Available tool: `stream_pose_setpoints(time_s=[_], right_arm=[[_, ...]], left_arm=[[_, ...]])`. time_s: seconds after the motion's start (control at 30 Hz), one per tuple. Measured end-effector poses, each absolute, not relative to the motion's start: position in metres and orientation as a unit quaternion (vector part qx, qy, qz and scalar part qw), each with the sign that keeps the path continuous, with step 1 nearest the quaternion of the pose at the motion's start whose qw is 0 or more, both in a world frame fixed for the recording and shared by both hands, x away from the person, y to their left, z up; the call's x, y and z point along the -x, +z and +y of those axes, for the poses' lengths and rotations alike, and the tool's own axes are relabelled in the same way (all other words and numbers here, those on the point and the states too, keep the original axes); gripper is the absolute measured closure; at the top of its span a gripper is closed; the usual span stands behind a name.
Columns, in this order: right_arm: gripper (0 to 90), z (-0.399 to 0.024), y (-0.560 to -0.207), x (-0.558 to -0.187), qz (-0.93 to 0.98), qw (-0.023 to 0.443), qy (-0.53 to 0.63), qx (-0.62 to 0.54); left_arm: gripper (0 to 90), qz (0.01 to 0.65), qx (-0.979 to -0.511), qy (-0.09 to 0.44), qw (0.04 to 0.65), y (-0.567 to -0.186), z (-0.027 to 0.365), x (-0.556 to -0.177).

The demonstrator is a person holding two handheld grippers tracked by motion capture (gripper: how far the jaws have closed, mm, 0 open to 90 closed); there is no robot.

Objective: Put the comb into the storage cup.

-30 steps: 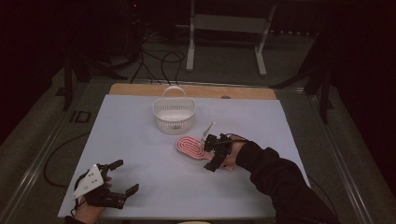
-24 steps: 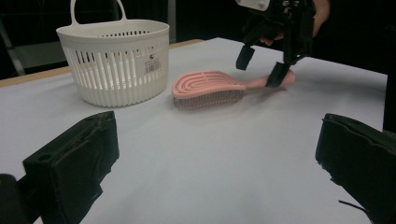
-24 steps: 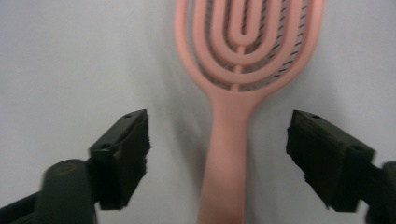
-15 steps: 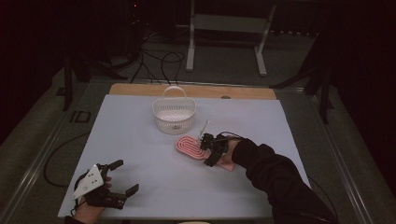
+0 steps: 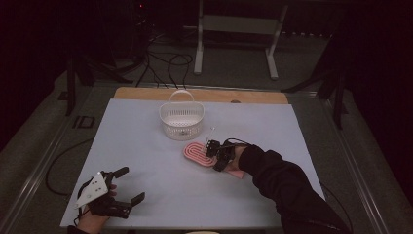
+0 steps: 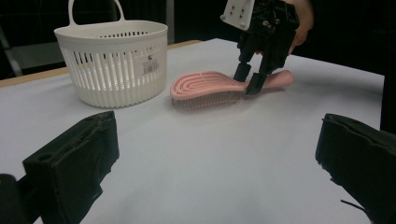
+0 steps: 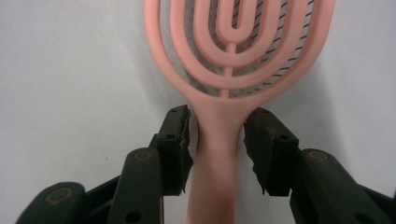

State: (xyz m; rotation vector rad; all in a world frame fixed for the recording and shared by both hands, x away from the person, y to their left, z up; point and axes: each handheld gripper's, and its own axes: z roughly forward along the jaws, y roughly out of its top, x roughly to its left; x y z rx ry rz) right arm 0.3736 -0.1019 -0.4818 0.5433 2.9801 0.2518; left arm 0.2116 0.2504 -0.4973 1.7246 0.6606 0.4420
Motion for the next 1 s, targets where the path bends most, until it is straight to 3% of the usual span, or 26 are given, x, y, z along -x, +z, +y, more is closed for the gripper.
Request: stream_pose_setpoints(time_s=[0.3, 1.0], right_arm=[[66.2, -0.106, -0.49, -0.372, 0.975, 0.055, 0.094, -0.193], [69.8, -0.113, -0.493, -0.368, 0.97, 0.059, 0.124, -0.199]], left_arm=[[0.3, 0.282, -0.738, 0.191, 0.583, -0.497, 0.251, -0.211], [0.3, 0.283, -0.74, 0.188, 0.58, -0.498, 0.25, -0.212]])
